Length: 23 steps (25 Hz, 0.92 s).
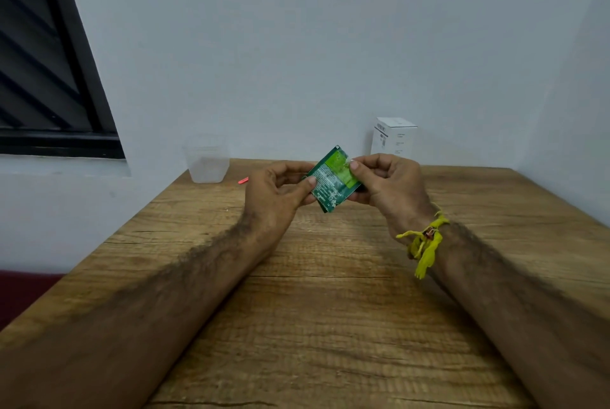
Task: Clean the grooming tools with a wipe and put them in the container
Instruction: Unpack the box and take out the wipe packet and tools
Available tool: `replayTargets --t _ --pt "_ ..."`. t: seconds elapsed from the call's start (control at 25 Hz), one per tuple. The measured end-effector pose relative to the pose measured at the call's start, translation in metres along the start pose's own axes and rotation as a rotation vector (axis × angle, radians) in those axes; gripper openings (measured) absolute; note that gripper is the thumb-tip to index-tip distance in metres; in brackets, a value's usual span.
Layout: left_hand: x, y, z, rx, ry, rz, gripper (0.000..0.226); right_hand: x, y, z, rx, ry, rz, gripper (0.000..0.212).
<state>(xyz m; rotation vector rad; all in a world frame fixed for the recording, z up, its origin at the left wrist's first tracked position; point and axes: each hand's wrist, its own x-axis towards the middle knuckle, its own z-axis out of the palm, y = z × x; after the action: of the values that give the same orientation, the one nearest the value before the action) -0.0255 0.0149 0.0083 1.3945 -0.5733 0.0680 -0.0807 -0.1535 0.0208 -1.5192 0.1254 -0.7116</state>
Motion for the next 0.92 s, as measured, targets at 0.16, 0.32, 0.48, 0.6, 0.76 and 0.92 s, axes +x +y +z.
replayTargets --t 0.16,0.32,0.48,0.6,0.76,0.92 --pt "-0.004 0.000 0.003 0.026 -0.030 0.008 0.023 0.002 -0.003 -0.004 -0.050 0.011 -0.036 0.002" --pt "-0.005 0.000 0.011 0.301 -0.033 0.134 0.039 0.008 -0.007 -0.010 -0.143 0.091 -0.097 0.003" --pt "0.009 0.002 0.023 0.393 -0.006 0.200 0.049 0.023 -0.017 -0.029 -0.147 0.397 -0.175 0.008" --pt "0.044 0.002 0.043 0.389 -0.008 0.145 0.056 0.038 -0.024 -0.054 -0.091 0.620 -0.175 0.005" --pt "0.097 -0.013 0.090 0.424 -0.168 0.019 0.091 0.051 -0.021 -0.076 -0.039 0.742 -0.127 0.011" --pt "0.130 -0.045 0.133 0.404 -0.278 -0.077 0.116 0.054 -0.012 -0.086 -0.210 0.710 -0.103 0.007"
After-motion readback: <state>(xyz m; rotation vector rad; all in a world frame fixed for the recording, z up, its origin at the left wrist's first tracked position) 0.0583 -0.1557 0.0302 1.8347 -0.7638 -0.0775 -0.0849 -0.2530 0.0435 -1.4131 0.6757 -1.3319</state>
